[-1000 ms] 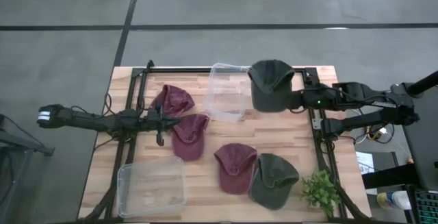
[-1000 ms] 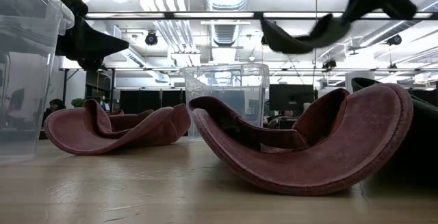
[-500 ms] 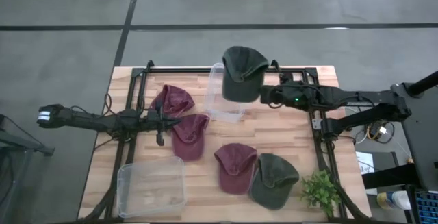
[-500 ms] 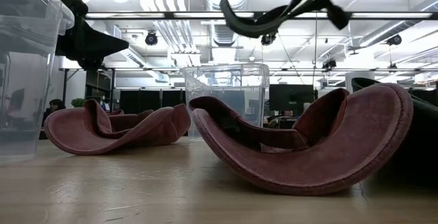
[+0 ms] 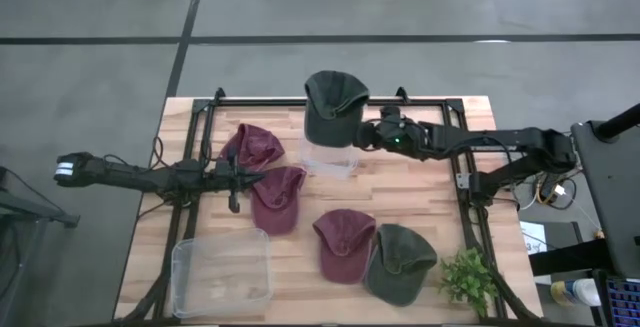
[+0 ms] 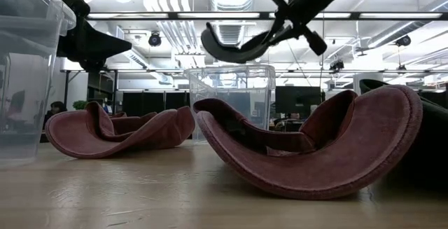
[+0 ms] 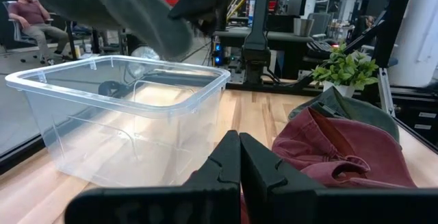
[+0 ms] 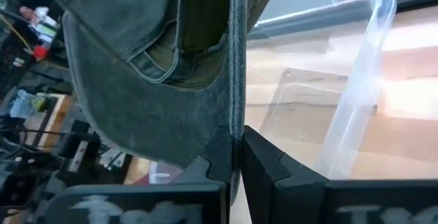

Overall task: Pick and place caps into container
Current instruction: Put the top green cap into the top transparent container, then put the green cap into the top transparent container

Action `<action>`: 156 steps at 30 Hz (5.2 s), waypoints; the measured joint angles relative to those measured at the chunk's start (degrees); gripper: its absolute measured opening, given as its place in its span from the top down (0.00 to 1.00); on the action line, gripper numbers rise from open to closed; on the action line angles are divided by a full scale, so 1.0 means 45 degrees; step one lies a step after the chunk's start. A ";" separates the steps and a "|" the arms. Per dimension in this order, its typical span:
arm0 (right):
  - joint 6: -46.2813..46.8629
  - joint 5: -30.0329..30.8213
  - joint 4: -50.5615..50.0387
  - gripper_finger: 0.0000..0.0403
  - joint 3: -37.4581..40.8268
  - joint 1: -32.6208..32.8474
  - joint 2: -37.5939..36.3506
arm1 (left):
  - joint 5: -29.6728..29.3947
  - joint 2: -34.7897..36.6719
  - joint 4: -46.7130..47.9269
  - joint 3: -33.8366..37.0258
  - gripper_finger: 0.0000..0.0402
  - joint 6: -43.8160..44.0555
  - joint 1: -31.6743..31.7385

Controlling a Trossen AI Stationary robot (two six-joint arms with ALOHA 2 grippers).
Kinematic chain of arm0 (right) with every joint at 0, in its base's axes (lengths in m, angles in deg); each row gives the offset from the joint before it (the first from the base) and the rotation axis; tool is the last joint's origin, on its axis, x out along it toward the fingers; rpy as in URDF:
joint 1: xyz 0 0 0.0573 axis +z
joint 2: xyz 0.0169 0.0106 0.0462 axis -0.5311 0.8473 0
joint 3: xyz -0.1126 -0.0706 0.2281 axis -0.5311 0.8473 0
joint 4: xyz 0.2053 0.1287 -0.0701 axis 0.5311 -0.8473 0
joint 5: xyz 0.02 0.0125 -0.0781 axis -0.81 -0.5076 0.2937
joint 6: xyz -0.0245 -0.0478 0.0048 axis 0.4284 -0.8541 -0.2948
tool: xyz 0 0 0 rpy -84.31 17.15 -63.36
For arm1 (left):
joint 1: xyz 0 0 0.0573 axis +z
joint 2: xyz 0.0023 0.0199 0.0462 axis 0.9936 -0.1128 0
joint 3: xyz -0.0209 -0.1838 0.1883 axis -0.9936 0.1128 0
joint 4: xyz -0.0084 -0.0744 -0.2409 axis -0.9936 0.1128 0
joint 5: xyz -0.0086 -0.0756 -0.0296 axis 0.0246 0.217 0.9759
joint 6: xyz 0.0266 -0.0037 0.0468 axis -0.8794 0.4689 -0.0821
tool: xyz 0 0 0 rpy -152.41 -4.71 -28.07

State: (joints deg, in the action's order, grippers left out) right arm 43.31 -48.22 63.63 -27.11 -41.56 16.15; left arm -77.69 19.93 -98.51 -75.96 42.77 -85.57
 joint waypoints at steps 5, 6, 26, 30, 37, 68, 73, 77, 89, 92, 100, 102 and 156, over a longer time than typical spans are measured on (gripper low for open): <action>0.0163 -0.0967 0.0143 0.97 0.0000 -0.0456 0.0410 | 0.0000 0.0000 -0.0001 0.0000 1.00 -0.0004 0.0000; 0.0230 -0.0982 0.0143 0.97 0.0000 -0.0513 0.0491 | 0.0000 0.0000 0.0004 0.0000 1.00 -0.0004 0.0000; 0.0515 -0.1966 0.0022 0.97 0.0005 -0.0883 0.0896 | 0.0000 0.0000 0.0004 0.0003 1.00 -0.0004 0.0015; 0.0379 -0.1959 0.0029 0.94 0.0005 -0.0883 0.0901 | 0.0000 0.0000 0.0004 0.0000 1.00 -0.0004 0.0015; 0.0122 -0.1973 0.0050 0.72 0.0005 -0.0907 0.0901 | 0.0000 0.0000 0.0000 0.0003 1.00 0.0001 0.0015; -0.0757 -0.8141 -0.1505 0.55 -0.0049 0.0860 -0.0445 | 0.0000 -0.0005 0.0002 0.0000 1.00 -0.0004 0.0005; -0.0969 -0.8224 -0.1875 0.56 -0.0049 0.1532 -0.0440 | 0.0000 -0.0005 0.0003 0.0004 1.00 -0.0003 0.0005; -0.1901 -0.8052 -0.1943 0.55 -0.0049 0.1926 -0.0430 | 0.0000 -0.0005 -0.0001 0.0000 1.00 -0.0004 0.0005; -0.2543 -0.8251 -0.2040 0.58 -0.0049 0.3965 -0.0430 | -0.0003 -0.0005 0.0000 0.0000 1.00 -0.0402 0.0015; -0.1941 -0.8366 -0.2040 0.58 -0.0049 0.4563 -0.0430 | -0.0116 0.0000 -0.0001 0.0005 1.00 -0.1613 0.0015; -0.1121 -0.8137 -0.2997 0.58 -0.0049 0.6022 -0.0430 | -0.0146 -0.0002 -0.0001 0.0000 1.00 -0.0990 0.0012; -0.1095 -0.7683 -0.3784 0.58 -0.0049 0.6259 -0.0430 | -0.0146 -0.0004 -0.0010 0.0000 1.00 -0.0966 0.0010; -0.0207 -0.5197 -0.2674 0.58 0.5037 0.6427 -0.0420 | -0.0087 0.0000 -0.0220 0.0000 1.00 0.4601 0.0015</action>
State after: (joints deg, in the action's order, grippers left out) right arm 42.37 -71.61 51.60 -4.44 -12.64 14.26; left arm -78.08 19.93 -99.49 -75.96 63.47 -85.50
